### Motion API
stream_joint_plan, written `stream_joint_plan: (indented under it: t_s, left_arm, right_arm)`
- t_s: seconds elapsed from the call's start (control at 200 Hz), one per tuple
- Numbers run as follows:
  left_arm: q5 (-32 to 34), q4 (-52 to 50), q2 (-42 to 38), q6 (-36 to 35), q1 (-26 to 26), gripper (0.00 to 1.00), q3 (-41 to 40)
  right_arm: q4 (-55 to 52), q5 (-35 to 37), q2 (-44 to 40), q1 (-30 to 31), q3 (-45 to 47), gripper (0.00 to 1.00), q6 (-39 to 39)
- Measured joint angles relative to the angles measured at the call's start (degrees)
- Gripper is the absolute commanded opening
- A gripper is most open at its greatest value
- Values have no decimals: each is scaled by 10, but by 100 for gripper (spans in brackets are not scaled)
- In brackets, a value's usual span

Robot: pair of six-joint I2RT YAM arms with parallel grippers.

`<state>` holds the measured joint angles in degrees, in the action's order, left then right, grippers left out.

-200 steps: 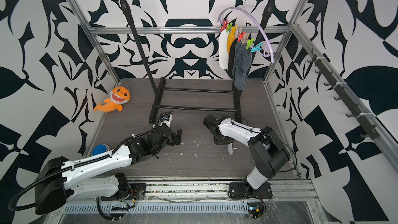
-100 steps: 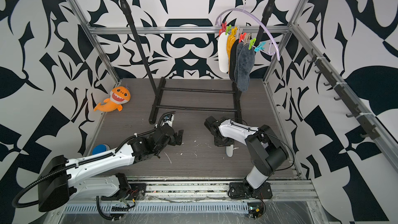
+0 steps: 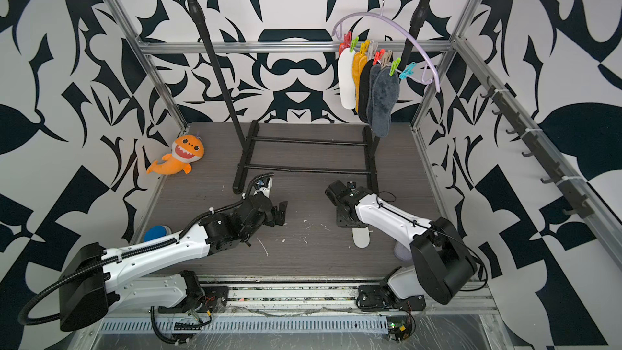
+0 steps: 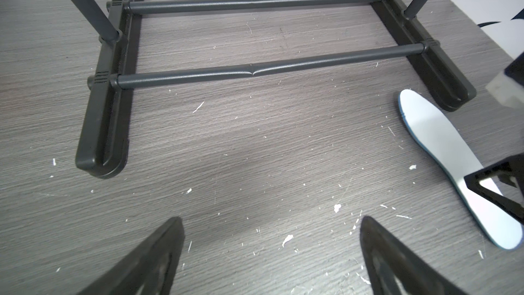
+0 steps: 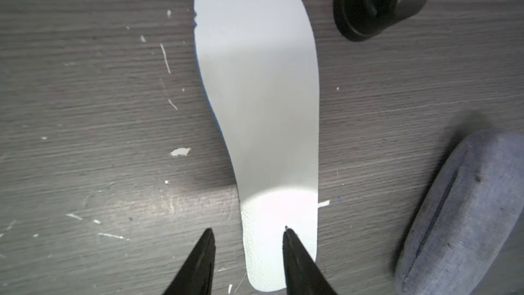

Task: Take the shoe insoles off the hanger
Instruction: Place the insole at the center of the board.

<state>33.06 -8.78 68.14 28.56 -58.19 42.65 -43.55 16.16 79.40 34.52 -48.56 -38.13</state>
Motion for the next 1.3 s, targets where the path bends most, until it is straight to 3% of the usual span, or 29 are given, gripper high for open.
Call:
stream_joint_plan:
  t_s: [0.29,0.675,0.935,1.12,1.3]
  left_arm:
    - [-14,65,-46,-50,1,99,0]
    - [-113,197,-46,-113,19,99,6]
    - [-198,243,16,-139,21,99,80]
    - [-259,293,67,-151,23,99,127]
    - [-302,336,130,-162,24,99,168]
  right_arm:
    - [21,-29,-133,-41,10,46,7]
    - [47,-191,-280,-243,31,59,35]
    - [88,-306,-291,-368,37,66,35]
    - [156,-409,-258,-481,62,66,-15]
    - [209,-462,-228,-538,64,66,-58]
